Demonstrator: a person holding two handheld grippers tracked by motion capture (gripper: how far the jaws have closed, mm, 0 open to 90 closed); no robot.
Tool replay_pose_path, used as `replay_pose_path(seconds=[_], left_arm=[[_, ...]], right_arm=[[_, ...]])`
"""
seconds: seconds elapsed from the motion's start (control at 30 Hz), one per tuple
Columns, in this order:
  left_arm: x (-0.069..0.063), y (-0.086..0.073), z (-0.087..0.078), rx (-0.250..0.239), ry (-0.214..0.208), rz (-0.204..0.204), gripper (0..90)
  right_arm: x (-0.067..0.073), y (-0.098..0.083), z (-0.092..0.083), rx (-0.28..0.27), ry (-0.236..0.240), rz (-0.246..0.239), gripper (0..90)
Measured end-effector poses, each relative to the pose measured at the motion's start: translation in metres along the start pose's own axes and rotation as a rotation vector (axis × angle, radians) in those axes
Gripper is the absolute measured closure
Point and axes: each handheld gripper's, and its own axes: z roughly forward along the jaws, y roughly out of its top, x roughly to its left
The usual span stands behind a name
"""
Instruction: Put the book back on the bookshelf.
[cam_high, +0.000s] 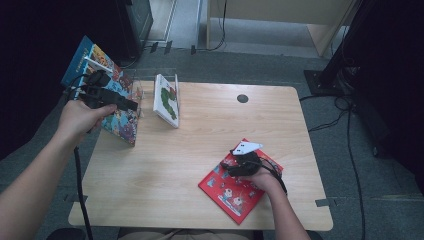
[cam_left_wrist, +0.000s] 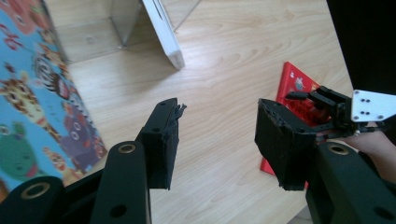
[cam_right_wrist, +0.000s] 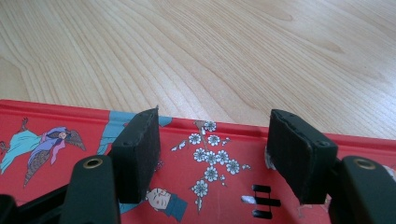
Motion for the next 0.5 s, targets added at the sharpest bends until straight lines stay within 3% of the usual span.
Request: replay_pose_path(seconds=[0.5], left_arm=[[0.003, -0.018, 0.027, 0.006, -0.019, 0.009, 50.0]], right_arm=[[0.0, 0.0, 0.0, 0.0, 0.003, -0.004, 34.7]])
